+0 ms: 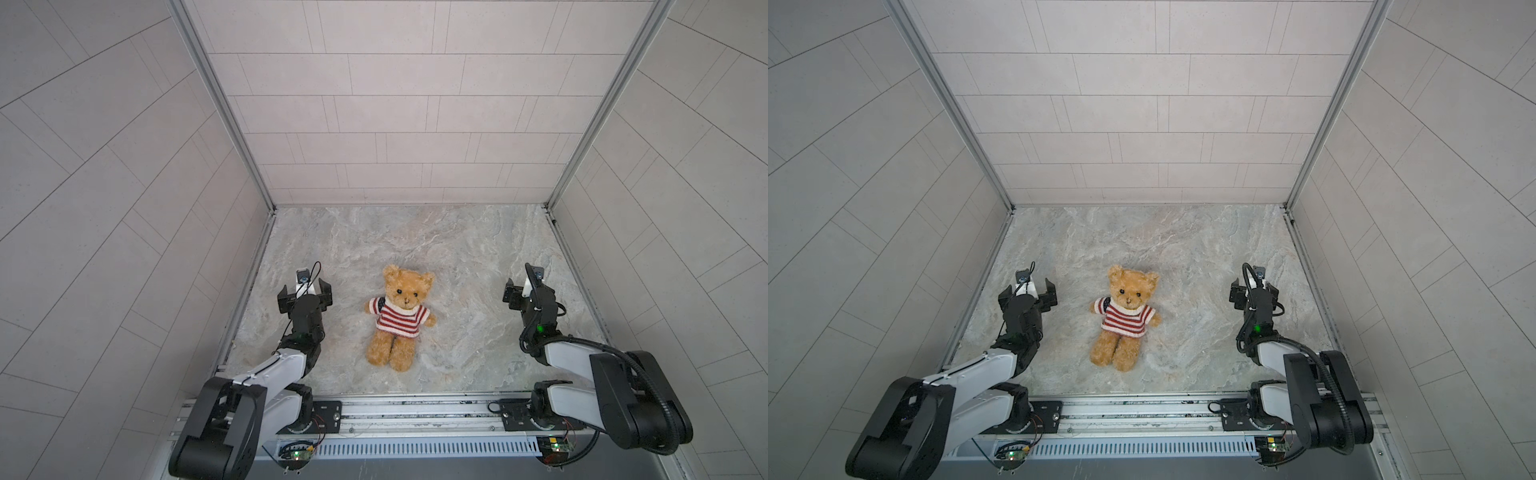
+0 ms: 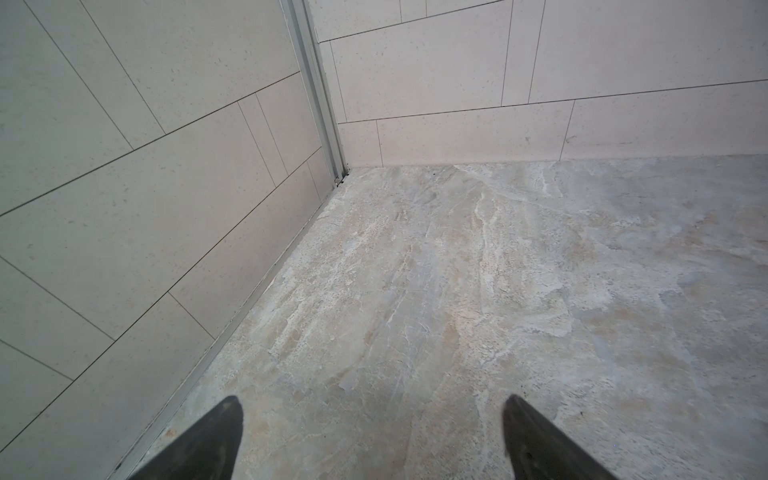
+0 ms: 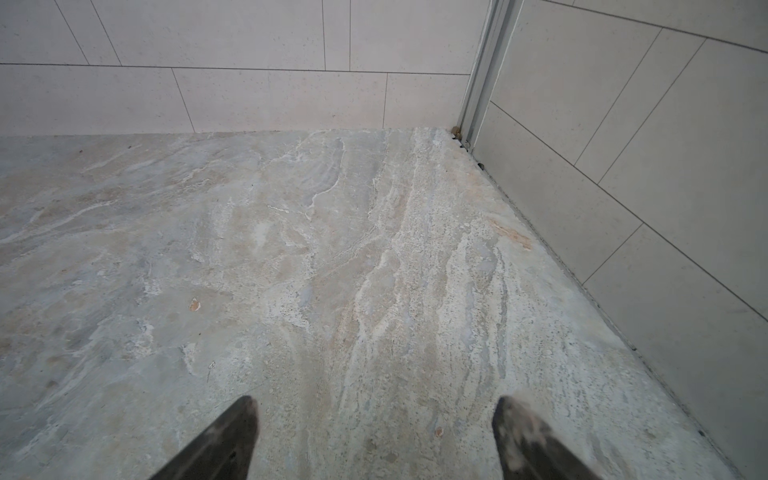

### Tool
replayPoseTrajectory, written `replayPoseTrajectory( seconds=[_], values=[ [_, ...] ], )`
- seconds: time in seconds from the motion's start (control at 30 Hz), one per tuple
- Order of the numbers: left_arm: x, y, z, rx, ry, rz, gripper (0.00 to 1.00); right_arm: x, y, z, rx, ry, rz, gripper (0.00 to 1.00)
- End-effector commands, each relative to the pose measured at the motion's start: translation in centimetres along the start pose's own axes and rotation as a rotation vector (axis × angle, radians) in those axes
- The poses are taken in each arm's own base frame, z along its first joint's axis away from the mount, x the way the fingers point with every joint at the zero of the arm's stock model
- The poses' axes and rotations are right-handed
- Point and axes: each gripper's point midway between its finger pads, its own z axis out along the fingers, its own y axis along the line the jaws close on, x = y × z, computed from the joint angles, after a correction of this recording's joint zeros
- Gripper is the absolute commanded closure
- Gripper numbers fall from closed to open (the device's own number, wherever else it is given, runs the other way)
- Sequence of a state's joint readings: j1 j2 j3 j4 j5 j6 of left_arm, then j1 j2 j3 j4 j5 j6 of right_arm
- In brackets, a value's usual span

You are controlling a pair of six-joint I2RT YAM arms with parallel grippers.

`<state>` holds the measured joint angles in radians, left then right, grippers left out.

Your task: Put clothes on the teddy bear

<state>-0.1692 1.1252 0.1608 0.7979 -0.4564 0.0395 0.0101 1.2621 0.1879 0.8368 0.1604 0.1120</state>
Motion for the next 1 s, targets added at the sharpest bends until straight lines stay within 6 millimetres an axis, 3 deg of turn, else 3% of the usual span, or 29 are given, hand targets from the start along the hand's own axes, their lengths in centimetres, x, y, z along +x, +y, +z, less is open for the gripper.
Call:
replayPoseTrajectory(
  seconds=[0.0,0.63,0.97],
  values=[
    [-2.9,-0.6,0.8,0.044,-0.085,-0.068,0.00,-2.6,0.3,0.6,-0.006,-0.095,0.018,0.09],
    [-3.4,-0.7,2.4,0.074,-0.092,-0.107,0.00,-0.7,1.1,2.7,-0.026,-0.122,0.011,0.11],
    [-2.2,-3.0,4.1,0.161,-0.072,-0.111,0.00,-0.7,1.8,3.8,-0.044,-0.073,-0.011,0.12]
  ],
)
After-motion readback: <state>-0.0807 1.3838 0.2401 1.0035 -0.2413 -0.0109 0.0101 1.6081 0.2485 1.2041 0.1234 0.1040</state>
